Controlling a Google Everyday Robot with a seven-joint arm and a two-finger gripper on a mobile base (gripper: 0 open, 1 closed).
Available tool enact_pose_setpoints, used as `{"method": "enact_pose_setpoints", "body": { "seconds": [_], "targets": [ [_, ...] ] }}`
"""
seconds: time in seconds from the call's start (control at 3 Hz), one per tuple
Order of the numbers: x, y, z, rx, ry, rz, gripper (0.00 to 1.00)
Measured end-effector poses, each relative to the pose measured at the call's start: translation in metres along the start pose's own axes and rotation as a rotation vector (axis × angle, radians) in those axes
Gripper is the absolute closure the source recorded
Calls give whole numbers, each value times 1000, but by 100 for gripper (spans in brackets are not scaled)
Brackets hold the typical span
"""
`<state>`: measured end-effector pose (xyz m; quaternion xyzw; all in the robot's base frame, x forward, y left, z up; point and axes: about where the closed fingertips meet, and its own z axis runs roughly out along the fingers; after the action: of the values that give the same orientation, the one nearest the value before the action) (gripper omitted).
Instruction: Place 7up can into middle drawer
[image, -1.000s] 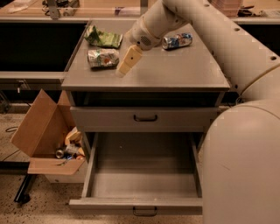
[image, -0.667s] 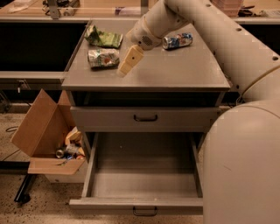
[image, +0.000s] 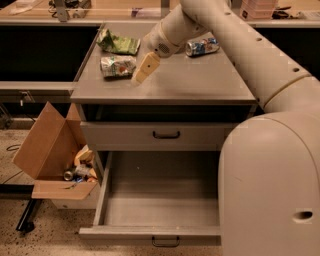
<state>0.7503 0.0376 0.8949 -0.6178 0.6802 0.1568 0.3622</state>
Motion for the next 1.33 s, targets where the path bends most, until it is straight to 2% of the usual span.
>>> {"method": "enact_pose_setpoints", "body": {
  "seconds": [0.33, 1.33],
  "targets": [
    [-8, -9, 11, 12, -22, 2, 0],
    [-18, -21, 46, -22, -65, 79, 0]
  ]
}}
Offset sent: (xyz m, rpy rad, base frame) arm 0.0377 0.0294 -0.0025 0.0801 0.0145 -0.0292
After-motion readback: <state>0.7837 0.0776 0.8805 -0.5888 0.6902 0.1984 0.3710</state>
